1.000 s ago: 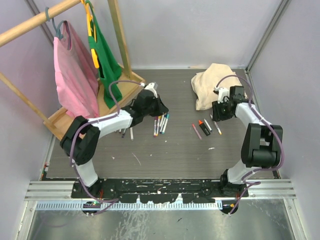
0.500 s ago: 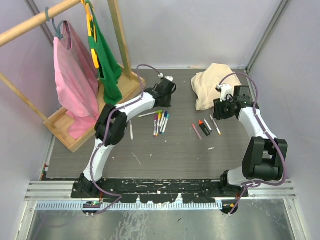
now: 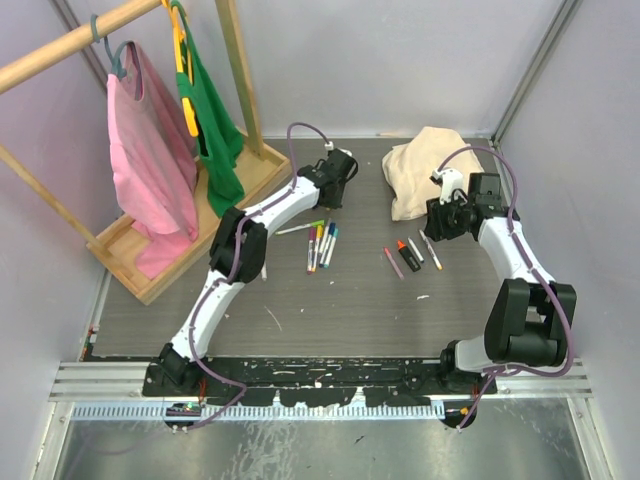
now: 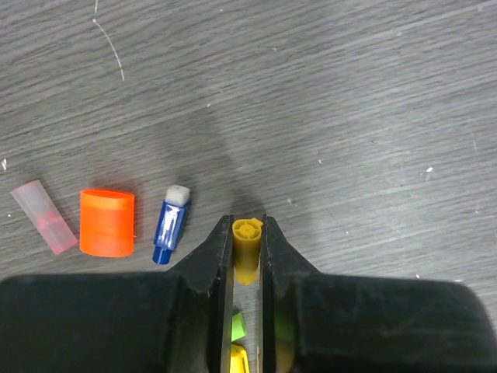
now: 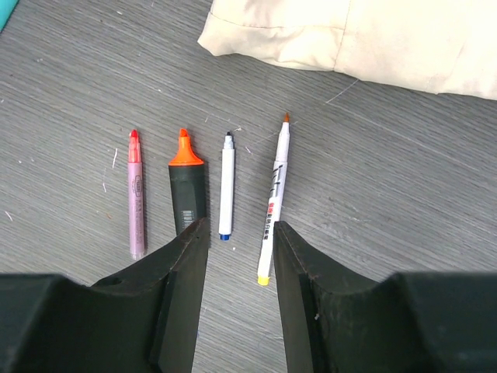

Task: Open the pen caps
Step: Place the pen cap at the center of the board.

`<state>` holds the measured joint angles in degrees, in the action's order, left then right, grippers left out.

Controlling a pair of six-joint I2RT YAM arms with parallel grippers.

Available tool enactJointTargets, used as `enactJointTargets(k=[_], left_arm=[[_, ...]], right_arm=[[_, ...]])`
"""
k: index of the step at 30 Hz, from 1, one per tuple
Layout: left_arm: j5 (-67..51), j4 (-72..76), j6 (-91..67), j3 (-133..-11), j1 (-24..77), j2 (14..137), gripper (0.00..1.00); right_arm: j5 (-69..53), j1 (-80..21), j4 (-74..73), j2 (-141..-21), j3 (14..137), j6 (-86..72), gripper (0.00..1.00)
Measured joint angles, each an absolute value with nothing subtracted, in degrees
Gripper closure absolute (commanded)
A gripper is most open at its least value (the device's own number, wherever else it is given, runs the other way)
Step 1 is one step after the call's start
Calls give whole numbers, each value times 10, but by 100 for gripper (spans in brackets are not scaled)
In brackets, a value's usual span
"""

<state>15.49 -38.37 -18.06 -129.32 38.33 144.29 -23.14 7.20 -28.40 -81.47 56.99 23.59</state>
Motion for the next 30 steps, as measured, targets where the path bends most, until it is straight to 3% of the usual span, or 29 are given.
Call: enactJointTargets(k=[7, 21, 30], left_arm=[[159, -387, -173, -1304, 378, 1456, 71], [157, -392, -172, -1305, 379, 1453, 64], [135, -343, -162, -1151, 398, 1286, 61]], right_arm=[[-239, 72, -284, -809, 569, 237, 55], [-252, 75, -284, -793, 567, 239, 55], [-272, 76, -288, -787, 566, 244, 55]])
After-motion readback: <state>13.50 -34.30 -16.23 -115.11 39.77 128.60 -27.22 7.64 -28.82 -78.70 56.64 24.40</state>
